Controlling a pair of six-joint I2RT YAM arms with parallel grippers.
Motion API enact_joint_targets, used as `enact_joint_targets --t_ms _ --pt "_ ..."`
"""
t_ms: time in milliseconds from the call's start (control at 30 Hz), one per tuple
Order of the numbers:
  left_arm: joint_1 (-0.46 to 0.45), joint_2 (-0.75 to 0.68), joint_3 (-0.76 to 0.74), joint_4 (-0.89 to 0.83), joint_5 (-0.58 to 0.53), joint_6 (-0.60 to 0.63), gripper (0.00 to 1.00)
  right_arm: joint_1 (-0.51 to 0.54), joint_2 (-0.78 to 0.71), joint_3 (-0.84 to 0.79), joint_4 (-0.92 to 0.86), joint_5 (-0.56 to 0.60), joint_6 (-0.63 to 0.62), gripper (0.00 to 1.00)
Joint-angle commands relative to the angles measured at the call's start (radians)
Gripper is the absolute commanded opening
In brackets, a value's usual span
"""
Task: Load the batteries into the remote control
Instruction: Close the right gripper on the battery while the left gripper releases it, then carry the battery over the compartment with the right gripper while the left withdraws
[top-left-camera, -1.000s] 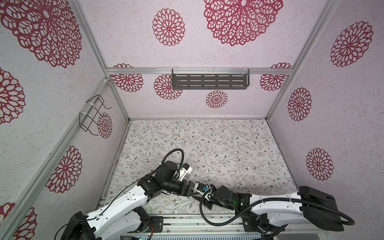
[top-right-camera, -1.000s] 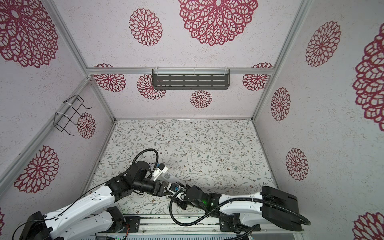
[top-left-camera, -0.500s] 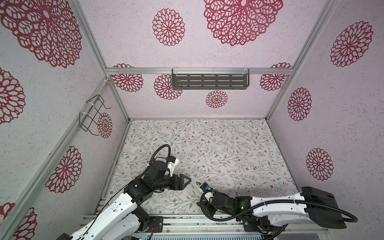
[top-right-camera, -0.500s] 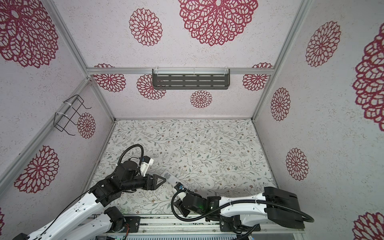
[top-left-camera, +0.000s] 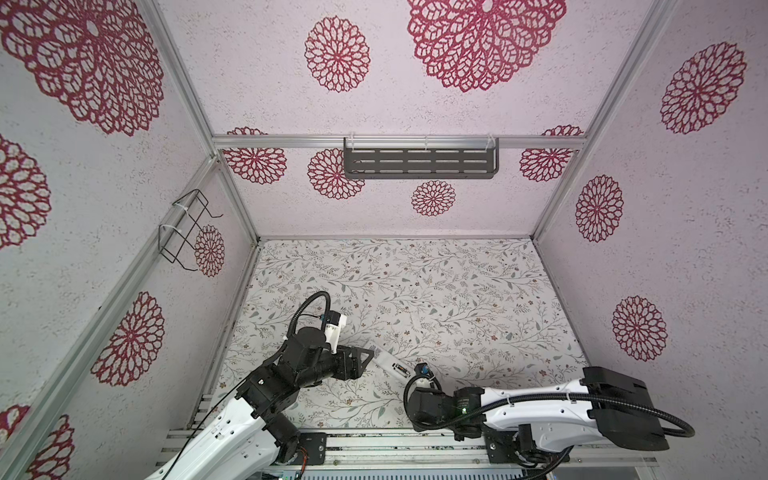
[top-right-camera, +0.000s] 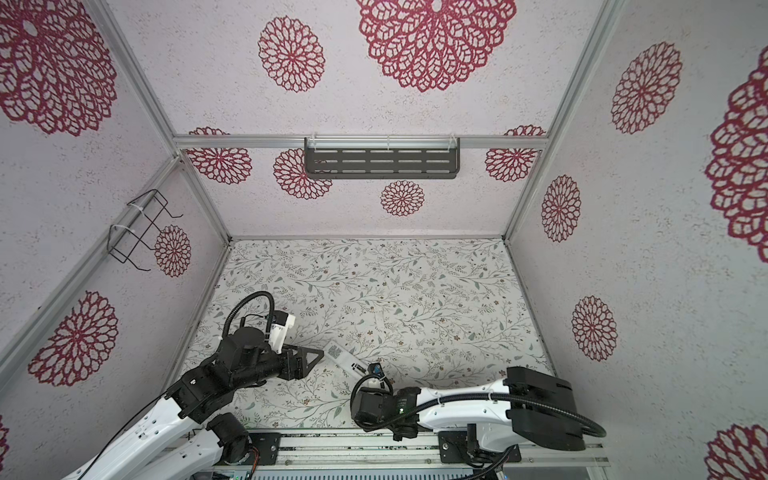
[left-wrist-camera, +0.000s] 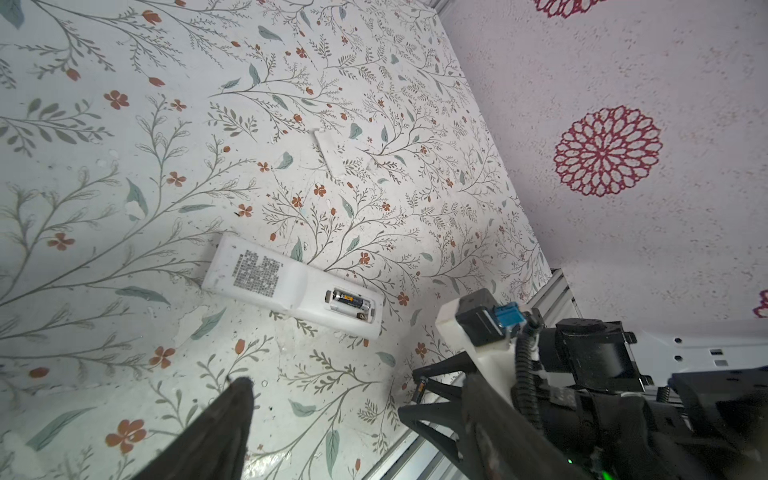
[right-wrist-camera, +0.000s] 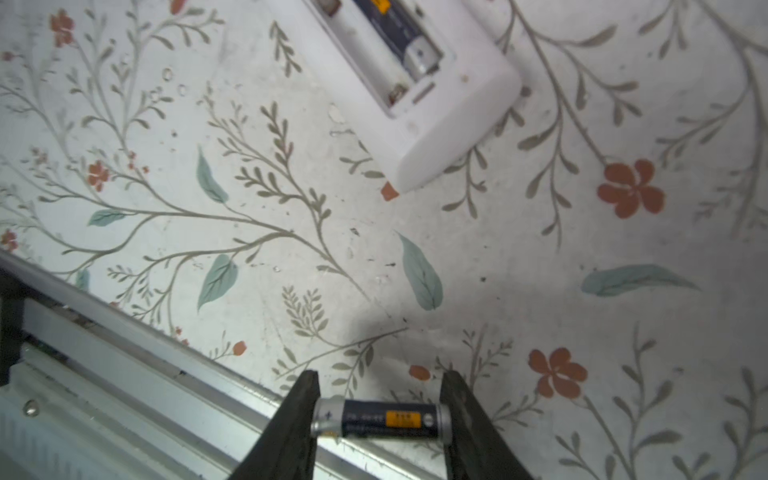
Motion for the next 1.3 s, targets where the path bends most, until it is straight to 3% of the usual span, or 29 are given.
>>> enact_joint_targets --t_ms 0,100,333,500,700,833,1067,1267 --pt "0.007 -0.03 -0.014 0.039 -0.013 0.009 0.82 -0.012 0.05 0.033 -0.03 -0.048 0.069 0.42" --pt "0.007 -0.038 -0.014 0.042 -0.007 0.012 0.82 -0.02 0.093 0.055 -0.017 -0.082 0.054 0.47" --pt "0.007 -0.05 -0.02 0.05 -0.006 0.01 0.83 -0.035 0.085 0.113 -0.15 -0.096 -0.058 0.75" --pt "0.007 -0.058 -0.022 0.048 -0.022 0.013 0.83 -0.048 0.06 0.146 -0.192 -0.124 -0.306 0.79" --pt "0.007 -0.108 -0.023 0.02 -0.089 0.007 0.85 -0.052 0.1 0.219 -0.214 -0.153 -0.714 0.8" --pt "0.007 -0.139 -0.026 0.011 -0.117 0.001 0.87 -0.063 0.133 0.251 -0.219 -0.165 -0.896 0.78" --pt "0.007 -0.153 -0.016 -0.008 -0.139 0.005 0.9 -0.097 0.154 0.249 -0.19 -0.201 -1.052 0.6" --pt "0.007 -0.164 -0.018 -0.008 -0.161 0.005 0.92 -0.123 0.162 0.242 -0.157 -0.233 -1.13 0.55"
